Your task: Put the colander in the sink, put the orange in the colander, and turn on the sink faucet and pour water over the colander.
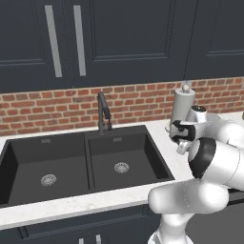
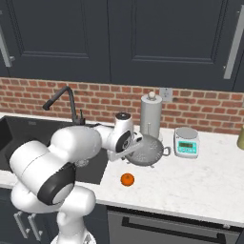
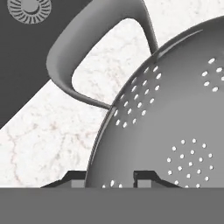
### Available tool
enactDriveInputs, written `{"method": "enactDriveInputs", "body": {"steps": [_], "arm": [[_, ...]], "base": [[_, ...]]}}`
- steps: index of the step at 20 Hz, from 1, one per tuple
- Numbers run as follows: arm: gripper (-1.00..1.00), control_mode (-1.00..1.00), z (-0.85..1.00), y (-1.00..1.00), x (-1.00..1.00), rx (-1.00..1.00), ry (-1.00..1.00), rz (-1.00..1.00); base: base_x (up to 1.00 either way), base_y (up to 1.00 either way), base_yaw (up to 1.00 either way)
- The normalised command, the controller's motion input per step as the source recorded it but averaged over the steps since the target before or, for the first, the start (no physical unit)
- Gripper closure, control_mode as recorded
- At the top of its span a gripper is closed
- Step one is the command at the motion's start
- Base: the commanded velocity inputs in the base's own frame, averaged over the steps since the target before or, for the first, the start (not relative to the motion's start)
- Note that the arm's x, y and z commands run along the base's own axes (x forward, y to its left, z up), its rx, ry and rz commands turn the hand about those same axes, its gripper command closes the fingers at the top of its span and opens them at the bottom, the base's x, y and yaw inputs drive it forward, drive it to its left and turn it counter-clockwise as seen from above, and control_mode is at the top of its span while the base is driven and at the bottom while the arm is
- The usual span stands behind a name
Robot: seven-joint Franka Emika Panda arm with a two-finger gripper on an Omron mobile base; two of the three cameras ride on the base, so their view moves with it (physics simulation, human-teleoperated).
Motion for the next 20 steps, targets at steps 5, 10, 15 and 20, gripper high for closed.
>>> {"method": "enactDriveInputs", "body": {"steps": [5, 10, 15, 20], "arm": [[1.00, -1.00, 0.20, 0.46, -0.12, 0.08, -0.18, 0.09], [1.00, -1.00, 0.17, 0.78, 0.00, 0.05, -0.09, 0.14], [1.00, -1.00, 0.11, 0.90, 0.00, 0.03, 0.00, 0.16], [1.00, -1.00, 0.04, 0.96, 0.00, 0.00, 0.00, 0.15]], "base": [[0.00, 0.00, 0.00], [0.00, 0.00, 0.00], [0.00, 0.00, 0.00], [0.00, 0.00, 0.00]]}}
